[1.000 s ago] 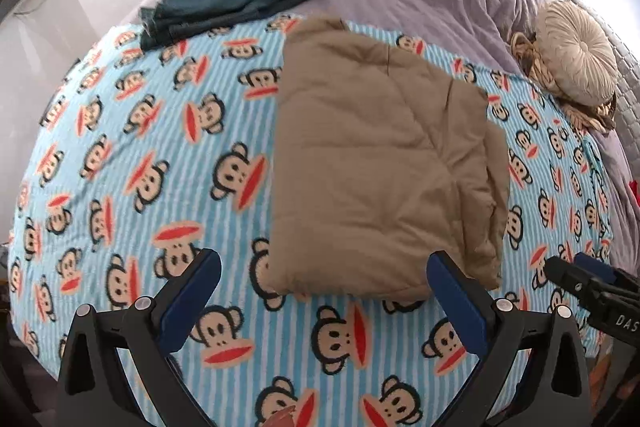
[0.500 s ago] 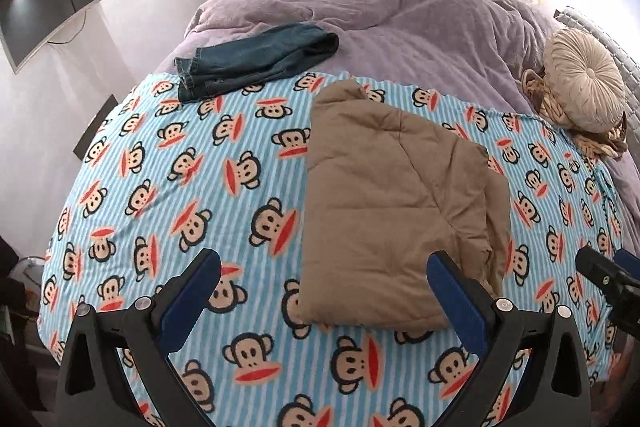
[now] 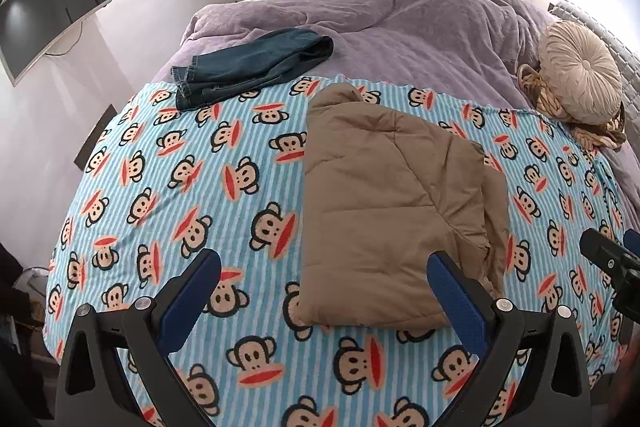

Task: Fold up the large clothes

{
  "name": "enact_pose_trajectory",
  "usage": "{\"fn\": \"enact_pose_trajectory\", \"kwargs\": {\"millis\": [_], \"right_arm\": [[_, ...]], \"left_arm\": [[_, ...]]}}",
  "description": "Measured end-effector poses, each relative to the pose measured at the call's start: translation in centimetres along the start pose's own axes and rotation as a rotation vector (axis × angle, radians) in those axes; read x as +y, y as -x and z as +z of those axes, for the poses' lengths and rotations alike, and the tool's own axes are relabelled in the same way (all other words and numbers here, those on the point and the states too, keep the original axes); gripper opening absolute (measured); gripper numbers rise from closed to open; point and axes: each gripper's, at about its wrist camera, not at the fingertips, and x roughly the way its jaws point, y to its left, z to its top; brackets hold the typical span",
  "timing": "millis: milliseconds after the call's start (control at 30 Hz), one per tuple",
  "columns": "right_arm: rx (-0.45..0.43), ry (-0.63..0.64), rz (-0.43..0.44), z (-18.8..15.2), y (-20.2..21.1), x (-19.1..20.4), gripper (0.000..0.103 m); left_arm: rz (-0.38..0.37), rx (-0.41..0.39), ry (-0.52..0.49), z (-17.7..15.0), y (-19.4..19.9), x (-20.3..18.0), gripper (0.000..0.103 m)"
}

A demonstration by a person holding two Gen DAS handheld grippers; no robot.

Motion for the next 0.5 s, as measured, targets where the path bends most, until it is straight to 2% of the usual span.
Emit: {"fn": "enact_pose_trajectory", "kwargs": {"millis": [500], "right_arm": [[0.003, 0.005, 0.003, 0.33, -0.16, -0.07, 0.103]], "left_arm": [[0.009, -0.004, -0.010, -0.10, 0.11, -0.26, 0.103]]}}
